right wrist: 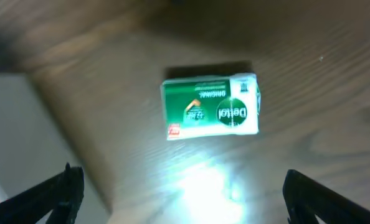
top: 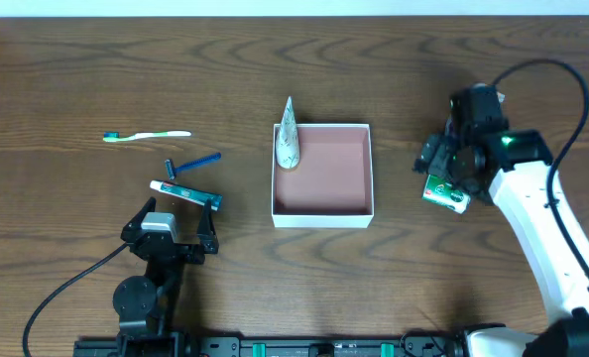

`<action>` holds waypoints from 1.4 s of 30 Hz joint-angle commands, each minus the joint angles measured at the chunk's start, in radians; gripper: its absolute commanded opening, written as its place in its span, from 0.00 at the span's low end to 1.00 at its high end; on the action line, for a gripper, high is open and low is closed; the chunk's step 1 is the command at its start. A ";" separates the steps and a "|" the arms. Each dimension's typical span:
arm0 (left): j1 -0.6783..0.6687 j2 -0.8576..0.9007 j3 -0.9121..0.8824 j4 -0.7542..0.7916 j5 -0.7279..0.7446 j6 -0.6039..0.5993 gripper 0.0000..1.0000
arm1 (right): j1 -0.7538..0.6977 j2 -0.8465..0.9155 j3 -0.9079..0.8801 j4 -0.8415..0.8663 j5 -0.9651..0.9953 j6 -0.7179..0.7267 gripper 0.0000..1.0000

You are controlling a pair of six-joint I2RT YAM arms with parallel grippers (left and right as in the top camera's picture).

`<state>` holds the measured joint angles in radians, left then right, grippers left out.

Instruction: Pack container

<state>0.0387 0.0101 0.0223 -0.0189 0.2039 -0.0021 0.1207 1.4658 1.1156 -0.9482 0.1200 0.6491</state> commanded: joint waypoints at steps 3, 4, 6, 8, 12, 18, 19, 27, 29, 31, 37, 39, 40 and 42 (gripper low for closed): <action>0.005 -0.006 -0.018 -0.032 0.021 0.005 0.98 | -0.070 0.000 -0.172 0.156 -0.043 0.150 0.99; 0.005 -0.006 -0.018 -0.032 0.021 0.006 0.98 | -0.077 0.000 -0.194 0.186 -0.043 0.171 0.99; 0.005 -0.006 -0.018 -0.032 0.021 0.006 0.98 | -0.087 0.000 -0.240 0.258 -0.042 0.208 0.99; 0.005 -0.006 -0.018 -0.032 0.021 0.006 0.98 | -0.092 0.000 -0.278 0.315 -0.035 0.254 0.99; 0.005 -0.006 -0.018 -0.032 0.021 0.005 0.98 | -0.092 0.000 -0.354 0.415 -0.007 0.354 0.99; 0.005 -0.006 -0.018 -0.032 0.021 0.006 0.97 | -0.092 0.000 -0.449 0.521 0.050 0.532 0.99; 0.005 -0.006 -0.018 -0.032 0.021 0.006 0.98 | -0.092 0.000 -0.463 0.546 0.056 0.555 0.99; 0.005 -0.006 -0.018 -0.032 0.021 0.005 0.98 | -0.092 0.005 -0.542 0.749 0.069 0.585 0.97; 0.005 -0.006 -0.018 -0.032 0.021 0.006 0.98 | -0.092 0.010 -0.542 0.755 0.076 0.585 0.96; 0.005 -0.006 -0.018 -0.032 0.021 0.006 0.98 | -0.092 0.012 -0.542 0.752 0.080 0.581 0.92; 0.005 -0.006 -0.018 -0.032 0.021 0.006 0.98 | -0.092 0.014 -0.542 0.727 0.079 0.507 0.64; 0.005 -0.006 -0.018 -0.032 0.021 0.006 0.98 | -0.092 0.014 -0.542 0.707 0.079 0.484 0.61; 0.005 -0.006 -0.018 -0.032 0.021 0.006 0.98 | -0.092 0.014 -0.542 0.693 0.079 0.476 0.57; 0.005 -0.006 -0.018 -0.032 0.021 0.006 0.98 | -0.092 0.014 -0.542 0.664 0.079 0.468 0.51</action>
<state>0.0387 0.0101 0.0223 -0.0189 0.2035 -0.0021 0.0338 1.4601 0.5941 -0.2356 0.1951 1.1637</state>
